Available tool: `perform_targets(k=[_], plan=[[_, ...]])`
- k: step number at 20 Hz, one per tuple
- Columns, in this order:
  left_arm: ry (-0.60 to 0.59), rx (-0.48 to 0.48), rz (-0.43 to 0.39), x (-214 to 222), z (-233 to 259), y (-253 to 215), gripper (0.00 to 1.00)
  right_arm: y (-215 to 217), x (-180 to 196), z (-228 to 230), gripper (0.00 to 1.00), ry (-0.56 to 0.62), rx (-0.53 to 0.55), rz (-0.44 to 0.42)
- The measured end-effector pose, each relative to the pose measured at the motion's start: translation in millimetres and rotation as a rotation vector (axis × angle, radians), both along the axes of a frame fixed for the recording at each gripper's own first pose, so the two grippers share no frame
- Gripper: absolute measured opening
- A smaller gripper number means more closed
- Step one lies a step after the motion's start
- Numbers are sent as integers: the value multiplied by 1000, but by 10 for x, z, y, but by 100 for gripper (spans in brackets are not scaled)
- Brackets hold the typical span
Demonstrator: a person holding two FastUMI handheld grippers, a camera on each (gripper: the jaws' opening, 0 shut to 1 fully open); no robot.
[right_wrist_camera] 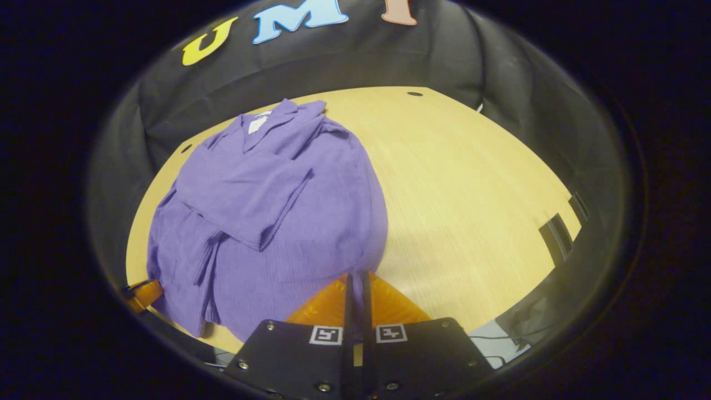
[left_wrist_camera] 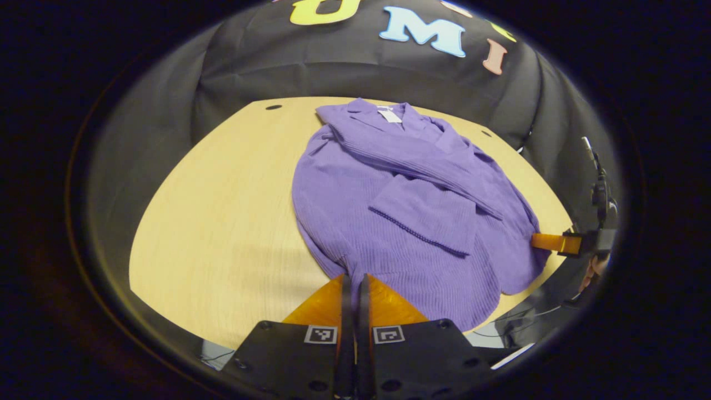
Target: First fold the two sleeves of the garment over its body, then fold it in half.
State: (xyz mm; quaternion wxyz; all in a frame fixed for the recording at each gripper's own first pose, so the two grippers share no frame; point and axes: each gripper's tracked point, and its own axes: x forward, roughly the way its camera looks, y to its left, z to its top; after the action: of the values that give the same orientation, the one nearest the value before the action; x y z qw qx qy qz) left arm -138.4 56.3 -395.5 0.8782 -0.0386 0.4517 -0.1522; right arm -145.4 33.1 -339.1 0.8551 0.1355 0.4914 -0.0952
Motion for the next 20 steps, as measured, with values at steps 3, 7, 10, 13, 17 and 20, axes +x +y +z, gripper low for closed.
perform_targets(k=[3, 7, 10, 13, 17, 20], plan=[[37, -89, 38, 77, 80, -76, 10, 38, 33, -17, 2, 12, 22, 21], [6, -167, 52, 207, 390, -173, 9, 83, 159, 215, 2, -42, 103, 19], [-58, -199, 43, 433, 773, -253, 9, 75, 393, 530, 1, -123, 179, 6], [-124, -204, 30, 756, 1112, -387, 8, 9, 725, 858, 1, -205, 221, 6], [-204, -230, 46, 1248, 1535, -585, 9, -22, 1178, 1194, 2, -284, 254, 52], [-263, -246, 69, 1614, 1819, -707, 9, -51, 1563, 1411, 1, -332, 275, 80]])
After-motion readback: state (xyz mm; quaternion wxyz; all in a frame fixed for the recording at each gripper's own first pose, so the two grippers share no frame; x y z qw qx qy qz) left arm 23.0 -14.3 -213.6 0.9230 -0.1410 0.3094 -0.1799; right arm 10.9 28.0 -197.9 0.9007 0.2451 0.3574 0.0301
